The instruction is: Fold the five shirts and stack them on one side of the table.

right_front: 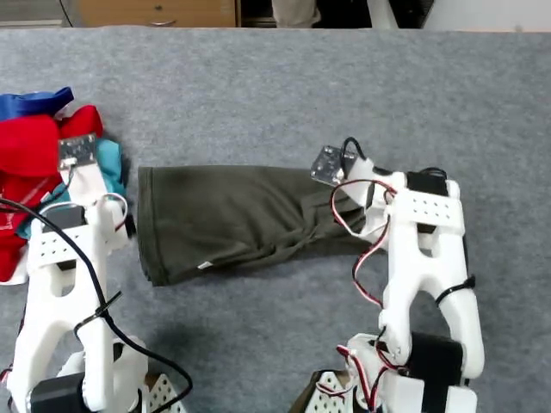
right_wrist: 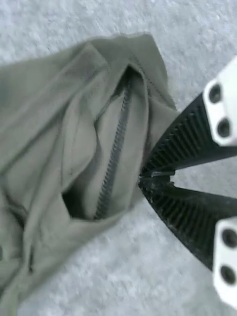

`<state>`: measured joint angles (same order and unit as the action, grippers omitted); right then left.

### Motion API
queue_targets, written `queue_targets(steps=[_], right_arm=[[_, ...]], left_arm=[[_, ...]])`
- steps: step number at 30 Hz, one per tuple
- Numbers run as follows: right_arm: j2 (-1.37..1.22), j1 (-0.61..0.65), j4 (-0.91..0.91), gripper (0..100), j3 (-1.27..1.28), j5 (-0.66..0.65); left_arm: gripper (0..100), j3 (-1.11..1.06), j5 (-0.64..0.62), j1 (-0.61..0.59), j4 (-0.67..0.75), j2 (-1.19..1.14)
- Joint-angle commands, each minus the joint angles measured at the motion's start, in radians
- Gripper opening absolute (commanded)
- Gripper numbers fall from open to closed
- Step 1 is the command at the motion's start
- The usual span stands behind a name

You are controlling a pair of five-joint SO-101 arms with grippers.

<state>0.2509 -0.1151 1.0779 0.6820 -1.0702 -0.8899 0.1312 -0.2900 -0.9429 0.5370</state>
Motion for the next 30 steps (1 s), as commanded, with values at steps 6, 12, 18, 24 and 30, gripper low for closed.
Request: queue_targets(steps=[6,12,18,24,30], right_arm=[[-0.298,-0.002,-0.262,0.5,-0.209,0.123],[-0.493,0.090,-0.227,0.5,-0.458,0.275],[-0.486,0.159,-0.051,0.5,-0.559,0.302],[-0.467,0.157,0.017,0.5,-0.562,0.292],[-0.613,0.194,-0.123,0.5,-0.532,0.319]], left_arm=[[10,0.046,-0.081,0.069,0.150,0.021],[10,0.025,-0.160,0.146,0.313,-0.005],[10,0.012,-0.160,0.166,0.408,-0.139],[10,0.015,-0.161,0.161,0.488,-0.269],[10,0.018,-0.161,0.160,0.486,-0.269]])
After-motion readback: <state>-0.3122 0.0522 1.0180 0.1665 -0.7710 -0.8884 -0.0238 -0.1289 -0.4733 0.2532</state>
